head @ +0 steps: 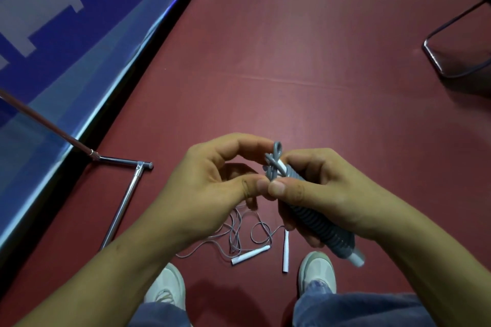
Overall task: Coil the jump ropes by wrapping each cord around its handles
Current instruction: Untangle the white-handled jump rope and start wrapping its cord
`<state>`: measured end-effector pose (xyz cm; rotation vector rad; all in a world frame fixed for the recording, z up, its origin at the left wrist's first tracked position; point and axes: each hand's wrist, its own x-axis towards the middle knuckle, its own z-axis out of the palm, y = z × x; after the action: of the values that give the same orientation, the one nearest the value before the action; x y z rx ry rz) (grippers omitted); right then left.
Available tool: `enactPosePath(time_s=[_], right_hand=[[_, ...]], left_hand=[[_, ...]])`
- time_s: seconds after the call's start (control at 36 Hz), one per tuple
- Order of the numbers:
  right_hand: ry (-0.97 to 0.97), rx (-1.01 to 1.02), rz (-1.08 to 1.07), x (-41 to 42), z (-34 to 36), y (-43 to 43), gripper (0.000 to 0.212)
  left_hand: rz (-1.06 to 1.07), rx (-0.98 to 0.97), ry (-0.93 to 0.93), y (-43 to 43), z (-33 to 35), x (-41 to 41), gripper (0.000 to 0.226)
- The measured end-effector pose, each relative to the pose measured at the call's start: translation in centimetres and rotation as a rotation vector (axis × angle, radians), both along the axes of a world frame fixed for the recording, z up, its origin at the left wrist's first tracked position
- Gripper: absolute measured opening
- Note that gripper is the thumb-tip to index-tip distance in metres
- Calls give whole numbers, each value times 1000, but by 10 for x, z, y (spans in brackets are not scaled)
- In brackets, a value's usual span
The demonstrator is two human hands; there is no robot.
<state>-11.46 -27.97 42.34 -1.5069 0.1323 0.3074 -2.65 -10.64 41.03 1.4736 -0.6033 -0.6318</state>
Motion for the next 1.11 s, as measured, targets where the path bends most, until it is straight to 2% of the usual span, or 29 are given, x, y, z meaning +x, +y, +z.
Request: enactPosePath(time_s=[0.11,0.19,0.22,0.36,0.42,0.5,0.58,0.69,0.83,0.92,0.97,1.06,1.11], right_hand=[[21,-33,29,-1,0,-3,15],[56,-41,67,-1,-1,-3,25],[69,-46,76,-1,-2,-3,28],[122,-136,134,1,-4,-3,17],[151,-188,164,0,-4,-1,18],[152,-282,164,0,-5,3,21],[125,-420,145,-1,-7,6,24],[78,-557,150,-1,-9,12,23],[29,-788,123,5,-14,19,28],[3,-906,120,6,-15,19,29],[-4,-882,88,6,-15,18,31],[54,-634,-21,6,-11,12,25],[82,-503,-88,5,-6,10,29]], left_hand=[[-49,85,-63,1,-1,3,47],[-125,107,-81,4,-1,8,67],[-145,113,-128,5,-1,10,66],[-133,190,-534,6,1,16,30],[-146,199,-544,7,2,17,27],[-222,207,-450,12,4,24,25],[-281,229,-434,16,7,31,14],[-210,247,-591,11,3,25,5],[-118,230,-847,0,-4,11,8],[-76,186,-935,-3,-4,3,11],[-39,162,-975,-3,-2,-1,12],[42,137,-933,0,3,-2,10],[86,126,-868,2,6,0,9]])
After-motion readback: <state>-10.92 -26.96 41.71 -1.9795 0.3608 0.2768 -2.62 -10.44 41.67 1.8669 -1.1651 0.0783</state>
